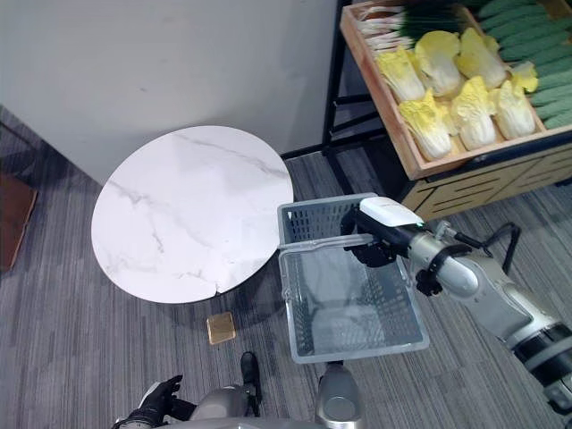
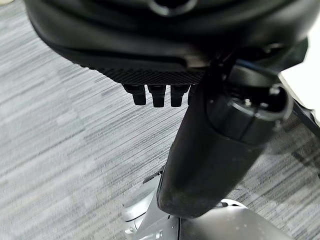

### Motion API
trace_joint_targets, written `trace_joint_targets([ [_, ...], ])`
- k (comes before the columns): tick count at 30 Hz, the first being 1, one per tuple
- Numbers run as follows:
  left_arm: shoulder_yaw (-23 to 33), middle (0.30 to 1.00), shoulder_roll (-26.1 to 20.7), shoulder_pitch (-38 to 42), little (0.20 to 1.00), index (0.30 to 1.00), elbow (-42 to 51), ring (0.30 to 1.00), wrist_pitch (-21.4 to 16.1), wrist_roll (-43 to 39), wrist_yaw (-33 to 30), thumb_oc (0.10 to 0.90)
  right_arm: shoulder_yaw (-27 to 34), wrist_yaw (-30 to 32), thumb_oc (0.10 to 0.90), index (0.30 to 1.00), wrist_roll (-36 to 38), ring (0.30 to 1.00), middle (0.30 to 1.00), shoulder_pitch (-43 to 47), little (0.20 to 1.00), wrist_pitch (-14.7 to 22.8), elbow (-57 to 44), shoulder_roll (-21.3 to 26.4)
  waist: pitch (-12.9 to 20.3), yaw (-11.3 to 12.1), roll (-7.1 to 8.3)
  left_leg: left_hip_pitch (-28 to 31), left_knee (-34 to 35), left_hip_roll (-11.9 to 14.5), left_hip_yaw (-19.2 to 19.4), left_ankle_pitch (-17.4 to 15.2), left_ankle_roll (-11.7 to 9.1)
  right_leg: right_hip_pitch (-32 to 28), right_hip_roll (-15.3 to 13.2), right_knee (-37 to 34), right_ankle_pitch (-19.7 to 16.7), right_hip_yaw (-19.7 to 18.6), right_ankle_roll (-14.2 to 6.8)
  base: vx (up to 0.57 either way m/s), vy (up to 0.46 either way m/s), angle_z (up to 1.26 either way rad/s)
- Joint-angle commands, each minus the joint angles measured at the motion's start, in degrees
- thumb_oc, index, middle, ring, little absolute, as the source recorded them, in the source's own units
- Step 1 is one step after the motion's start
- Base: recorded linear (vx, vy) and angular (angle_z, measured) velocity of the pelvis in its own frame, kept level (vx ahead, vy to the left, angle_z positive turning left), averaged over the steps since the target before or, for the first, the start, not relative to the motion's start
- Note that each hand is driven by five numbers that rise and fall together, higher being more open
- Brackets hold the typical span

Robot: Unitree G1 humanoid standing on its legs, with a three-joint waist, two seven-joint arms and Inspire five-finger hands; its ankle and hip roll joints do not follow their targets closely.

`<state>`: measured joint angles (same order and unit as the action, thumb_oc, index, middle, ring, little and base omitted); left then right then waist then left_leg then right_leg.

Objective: Get the vegetables into the basket

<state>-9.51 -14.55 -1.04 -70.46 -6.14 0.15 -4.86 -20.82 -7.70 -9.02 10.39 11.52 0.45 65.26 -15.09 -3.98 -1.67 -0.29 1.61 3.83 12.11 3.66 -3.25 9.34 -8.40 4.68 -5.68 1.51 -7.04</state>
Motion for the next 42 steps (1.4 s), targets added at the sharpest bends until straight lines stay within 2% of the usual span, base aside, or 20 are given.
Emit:
trace_joint_targets([
  [1, -0.74, 1.0, -2.84, 0.45, 1.0, 1.0, -1.04, 1.0, -1.48, 2.37, 0.19, 0.9, 7.39, 4.18, 0.4, 0.3, 1.76, 0.3, 0.3, 3.77, 0.3, 4.88, -6.64, -0.13, 2.22, -1.01, 5.72, 0.21, -7.55, -1.03, 0.88, -7.16, 0.0, 1.11, -5.62, 0.11, -7.02, -3.5, -7.1, -0.11, 0.137, -0.31],
  [3, -0.78, 1.0, -3.33, 1.02, 1.0, 1.0, -0.85, 1.0, -1.84, 2.94, 0.15, 0.9, 9.89, 4.61, 0.4, 0.3, 0.67, 0.3, 0.3, 0.75, 0.3, 4.9, -6.22, -0.04, 1.69, -2.42, 6.21, 0.22, -6.24, -1.87, 2.89, -6.95, 0.3, 3.43, -6.28, -0.71, -13.36, -4.96, -7.96, -0.15, 0.107, -0.39],
  [4, -0.99, 1.0, -3.78, 1.26, 1.0, 1.0, -0.55, 1.0, -1.9, 3.15, 0.14, 0.9, 10.52, 4.94, 0.4, 0.3, 0.47, 0.3, 0.3, -0.11, 0.3, 4.76, -5.94, -0.51, 1.24, -3.02, 6.08, 0.0, -6.05, -1.67, 3.62, -6.84, 0.27, 4.48, -6.3, -0.81, -14.84, -5.08, -7.96, -0.16, 0.089, -0.59],
  [6, -1.45, 1.0, -4.34, 1.49, 1.0, 1.0, 0.01, 1.0, -2.1, 3.7, 0.23, 0.9, 11.01, 4.96, 0.4, 0.3, 0.53, 0.3, 0.3, -0.74, 0.3, 4.62, -5.84, -1.04, 1.07, -3.22, 6.13, -0.56, -5.8, -1.51, 4.5, -6.39, 0.39, 5.42, -6.6, -0.87, -14.66, -4.92, -7.96, -0.14, 0.099, -0.56],
  [7, -2.64, 1.0, -5.47, 1.54, 1.0, 1.0, 1.75, 1.0, -2.43, 5.12, 0.41, 0.9, 10.95, 5.37, 0.4, 0.3, 0.46, 0.3, 0.3, -0.19, 0.3, 4.7, -5.54, -1.24, 0.21, -2.2, 5.74, -1.09, -6.6, -0.91, 7.14, -6.7, 1.0, 6.1, -8.48, 1.44, -10.9, 2.14, -7.61, -0.11, 0.116, -0.56],
  [8, -2.64, 1.0, -5.47, 1.53, 1.0, 1.0, 1.75, 1.0, -2.42, 5.12, 0.41, 0.9, 10.94, 5.37, 0.4, 0.3, 0.46, 0.3, 0.3, -0.19, 0.3, 4.7, -5.54, -1.25, 0.25, -2.21, 5.76, -1.13, -6.59, -0.94, 7.14, -6.68, 1.01, 6.15, -8.5, 1.44, -10.9, 2.14, -7.62, -0.22, 0.261, -1.07],
  [9, -2.0, 1.0, -6.17, 0.78, 1.0, 1.0, 2.81, 1.0, -2.18, 4.52, 0.23, 0.9, 10.13, 5.92, 0.4, 0.3, 0.62, 0.3, 0.3, 0.69, 0.3, 5.1, -5.6, -1.53, -0.76, -0.48, 4.99, -1.16, -6.7, -0.2, 10.2, -6.93, 1.55, 5.36, -11.0, 5.81, -6.73, 11.86, -5.83, -0.11, 0.22, -1.0],
  [11, -0.23, 1.0, -6.71, 0.03, 1.0, 1.0, 2.2, 1.0, -1.74, 3.51, 0.13, 0.9, 8.38, 5.73, 0.4, 0.3, 0.17, 0.3, 0.3, 2.52, 0.3, 5.02, -5.68, -2.25, -1.05, 1.58, 4.55, -0.51, -5.98, 0.69, 14.14, -7.19, 1.59, 3.62, -13.51, 11.57, -3.77, 20.14, -6.08, -0.12, 0.218, -1.22],
  [12, -0.12, 1.0, -6.74, -0.02, 1.0, 1.0, 2.19, 1.0, -1.76, 3.49, 0.14, 0.9, 8.1, 5.77, 0.4, 0.3, 0.12, 0.3, 0.3, 2.8, 0.3, 5.0, -5.58, -2.34, -1.13, 1.54, 4.66, -0.31, -5.9, 0.65, 14.21, -7.26, 1.55, 3.7, -13.6, 11.99, -3.44, 20.01, -6.11, -0.13, 0.113, -1.88],
  [13, 0.13, 1.0, -6.9, -0.82, 1.0, 1.0, 2.41, 1.0, -1.67, 3.26, 0.34, 0.9, 6.72, 5.27, 0.4, 0.3, 0.36, 0.3, 0.3, 3.72, 0.3, 4.83, -5.47, -3.04, -1.03, 1.98, 4.97, -0.05, -5.0, 1.1, 17.17, -6.82, 1.51, 2.93, -14.11, 13.25, -3.11, 22.54, -6.09, -0.08, 0.072, -1.7],
  [16, 0.06, 1.0, -6.17, -1.78, 1.0, 1.0, 2.44, 1.0, -1.69, 3.5, 1.11, 0.9, 5.28, 4.54, 0.4, 0.3, 0.83, 0.3, 0.3, 4.33, 0.3, 5.02, -5.59, -3.78, 0.0, 2.43, 5.6, 1.04, -3.64, 0.74, 20.61, -6.68, 1.43, 0.79, -13.62, 11.83, -3.81, 26.33, -6.56, -0.04, 0.05, -1.15],
  [21, -0.33, 1.0, -5.58, -0.74, 1.0, 1.0, 2.27, 1.0, -1.54, 4.37, 0.99, 0.9, 6.3, 5.01, 0.4, 0.3, 0.72, 0.3, 0.3, 3.38, 0.3, 5.07, -6.23, -4.02, 0.34, 1.61, 5.5, 1.26, -3.94, 1.21, 22.62, -6.46, 0.9, 0.75, -12.28, 9.08, -3.8, 28.18, -6.54, 0.0, -0.06, -0.48],
  [26, -1.13, 1.0, -4.83, 0.76, 1.0, 1.0, 2.75, 1.0, -1.61, 4.49, 0.79, 0.9, 9.05, 5.27, 0.4, 0.3, 0.65, 0.3, 0.3, 0.47, 0.3, 4.92, -7.36, -3.3, 0.05, 0.05, 4.82, 0.95, -6.02, 2.65, 23.14, -6.84, 0.18, 1.24, -11.34, 7.71, -3.01, 27.21, -5.94, 0.02, -0.116, -0.12],
  [33, -1.41, 1.0, -4.32, 0.81, 1.0, 1.0, 2.88, 1.0, -1.62, 4.83, 0.56, 0.9, 10.93, 5.21, 0.4, 0.3, 1.18, 0.3, 0.3, -1.81, 0.3, 5.16, -8.32, -2.83, 0.32, -0.55, 4.11, 1.36, -7.22, 4.86, 25.23, -6.27, -1.38, 1.18, -9.21, 5.64, -2.15, 26.41, -5.19, 0.05, -0.111, -0.15],
  [36, -1.98, 1.0, -4.16, 1.32, 1.0, 1.0, 3.15, 1.0, -1.64, 4.95, 0.35, 0.9, 12.51, 5.38, 0.4, 0.3, 1.44, 0.3, 0.3, -3.11, 0.3, 5.29, -8.2, -2.2, -0.44, -1.01, 3.78, 0.63, -10.57, 6.71, 25.42, -7.12, -2.14, 2.15, -9.05, 7.96, -0.36, 25.67, -4.42, 0.07, -0.142, -0.21],
  [38, -1.87, 1.0, -4.71, 2.61, 1.0, 1.0, 4.04, 1.0, -1.78, 4.35, -0.35, 0.9, 14.38, 6.08, 0.4, 0.3, 1.99, 0.3, 0.3, -4.39, 0.3, 5.5, -8.23, -1.94, -1.73, -1.23, 4.17, -1.71, -18.49, 11.08, 24.85, -7.44, -4.24, 1.86, -8.12, 8.66, 2.18, 25.13, -2.8, 0.06, -0.218, -0.11],
  [39, -1.91, 1.0, -4.72, 2.63, 1.0, 1.0, 4.04, 1.0, -1.78, 4.35, -0.34, 0.9, 14.49, 6.07, 0.4, 0.3, 1.99, 0.3, 0.3, -4.48, 0.3, 5.5, -8.27, -1.94, -1.74, -1.2, 4.1, -1.8, -18.69, 11.24, 24.8, -7.52, -4.29, 1.84, -8.03, 8.65, 2.21, 25.18, -2.76, 0.12, -0.223, -0.01],
  [40, -1.27, 1.0, -5.03, 3.13, 1.0, 1.0, 5.2, 1.0, -1.99, 2.92, -1.23, 0.9, 15.07, 6.64, 0.4, 0.3, 1.99, 0.3, 0.3, -4.72, 0.3, 5.31, -8.08, -2.14, -2.74, -0.39, 4.2, -2.89, -24.26, 13.24, 21.75, -5.44, -5.9, 1.44, -6.25, 9.02, 4.03, 23.87, -1.41, 0.15, -0.068, -0.08],
  [41, -1.16, 1.0, -5.07, 3.48, 1.0, 1.0, 6.25, 1.0, -2.28, 1.3, -1.88, 0.9, 14.79, 6.71, 0.4, 0.3, 2.41, 0.3, 0.3, -3.89, 0.3, 5.18, -7.73, -2.49, -3.82, 1.63, 3.94, -5.61, -26.44, 11.17, 11.54, -2.97, -6.87, 1.4, -4.82, 8.43, 4.32, 21.21, -0.74, 0.18, -0.03, -0.42],
  [42, -1.33, 1.0, -5.4, 3.21, 1.0, 1.0, 7.66, 1.0, -2.43, 0.71, -2.09, 0.9, 14.74, 6.69, 0.4, 0.3, 2.82, 0.3, 0.3, -3.62, 0.3, 5.25, -7.58, -2.6, -3.89, 2.16, 4.18, -7.28, -24.26, 8.48, 6.0, -3.85, -6.05, 1.74, -4.91, 7.82, 3.93, 19.94, -1.04, 0.11, 0.149, -0.79],
])
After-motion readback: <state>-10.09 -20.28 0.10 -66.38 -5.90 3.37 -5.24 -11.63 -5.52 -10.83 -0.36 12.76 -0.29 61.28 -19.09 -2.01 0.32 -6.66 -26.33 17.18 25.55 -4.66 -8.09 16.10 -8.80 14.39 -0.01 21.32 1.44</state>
